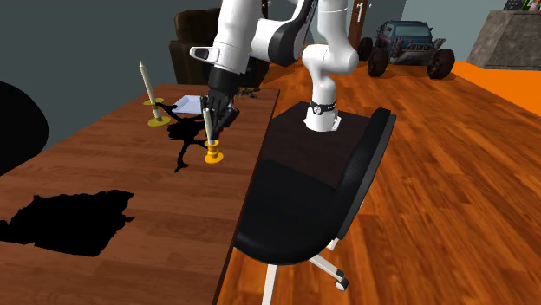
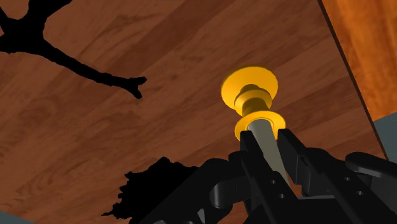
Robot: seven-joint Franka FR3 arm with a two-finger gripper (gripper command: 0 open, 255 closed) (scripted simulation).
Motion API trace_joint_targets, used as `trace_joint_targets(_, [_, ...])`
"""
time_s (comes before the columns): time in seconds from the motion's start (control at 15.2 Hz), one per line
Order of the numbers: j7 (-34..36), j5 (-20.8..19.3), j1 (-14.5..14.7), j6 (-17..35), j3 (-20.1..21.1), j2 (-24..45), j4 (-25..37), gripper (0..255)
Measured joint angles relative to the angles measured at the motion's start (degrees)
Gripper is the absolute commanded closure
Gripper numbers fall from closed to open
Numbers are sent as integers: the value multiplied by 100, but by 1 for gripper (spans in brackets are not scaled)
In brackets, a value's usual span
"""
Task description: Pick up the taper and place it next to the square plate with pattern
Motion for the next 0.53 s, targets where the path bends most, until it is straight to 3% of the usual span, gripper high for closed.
trace_joint_targets(0.53, [-74, 74, -4, -555, 25, -246, 310, 255])
